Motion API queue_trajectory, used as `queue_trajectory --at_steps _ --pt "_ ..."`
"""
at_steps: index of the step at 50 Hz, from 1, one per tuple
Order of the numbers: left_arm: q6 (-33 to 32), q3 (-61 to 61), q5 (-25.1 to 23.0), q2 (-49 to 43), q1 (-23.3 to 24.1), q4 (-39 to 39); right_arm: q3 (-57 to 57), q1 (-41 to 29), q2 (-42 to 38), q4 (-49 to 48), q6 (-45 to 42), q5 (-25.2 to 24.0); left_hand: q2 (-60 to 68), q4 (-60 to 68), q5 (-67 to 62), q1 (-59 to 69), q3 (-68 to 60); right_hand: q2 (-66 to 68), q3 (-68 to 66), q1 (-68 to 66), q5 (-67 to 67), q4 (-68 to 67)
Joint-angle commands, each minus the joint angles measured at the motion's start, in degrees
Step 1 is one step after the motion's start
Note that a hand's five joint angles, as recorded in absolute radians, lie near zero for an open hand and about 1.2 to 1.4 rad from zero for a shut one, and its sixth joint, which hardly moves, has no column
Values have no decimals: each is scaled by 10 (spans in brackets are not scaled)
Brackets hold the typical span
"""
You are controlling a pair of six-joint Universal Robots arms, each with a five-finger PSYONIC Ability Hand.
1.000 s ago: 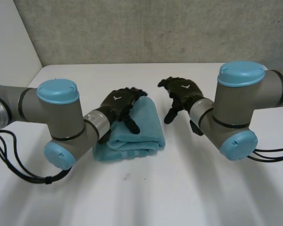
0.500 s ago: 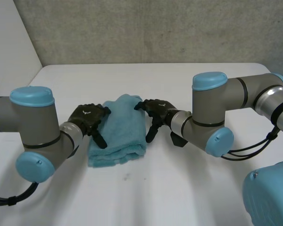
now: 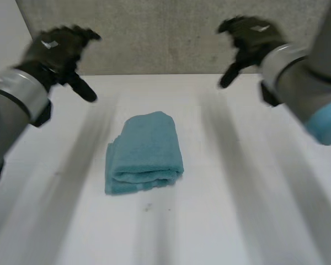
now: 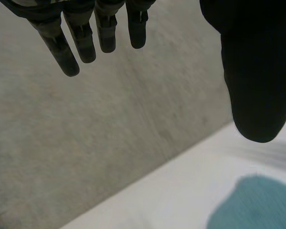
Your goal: Fold the laundry
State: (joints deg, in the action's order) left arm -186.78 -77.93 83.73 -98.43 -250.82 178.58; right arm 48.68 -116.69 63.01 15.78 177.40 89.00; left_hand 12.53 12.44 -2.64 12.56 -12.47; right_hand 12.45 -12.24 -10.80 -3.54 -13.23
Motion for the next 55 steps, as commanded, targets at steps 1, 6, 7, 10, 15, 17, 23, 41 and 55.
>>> queue_trajectory --at_steps 1,6,7,10,15,17,23,41,55 --pt "94 6 -40 44 -53 -72 153 67 131 -19 -42 28 -5 -4 6 -5 4 -24 22 8 35 32" --pt "120 -13 -68 61 -62 -83 229 86 180 -51 -43 26 -3 -2 4 -3 2 -24 22 8 35 32" --pt "120 -13 -68 61 -62 -83 230 86 180 -51 -43 26 -3 -2 4 -3 2 -24 22 8 35 32" --pt "120 -16 -68 66 -60 -80 239 94 186 -73 -44 22 -1 0 2 -2 1 -24 22 8 35 32" --pt "123 -8 -66 67 -62 -71 237 95 186 -77 -46 22 -1 0 2 -2 1 -24 22 8 35 32" --pt "123 -10 -66 67 -56 -67 237 95 186 -77 -46 22 -1 0 2 -2 1 -24 22 8 35 32" --pt "122 -13 -66 66 -53 -57 237 94 186 -77 -47 22 -1 0 2 -2 1 -24 22 8 35 32" --pt "110 -40 25 71 -6 -7 248 89 188 -74 -49 -27 5 6 -4 5 -6 -24 22 8 35 32" --pt "73 -44 41 68 45 5 255 89 189 -75 -50 -37 -1 0 2 -2 1 -24 22 8 35 32"
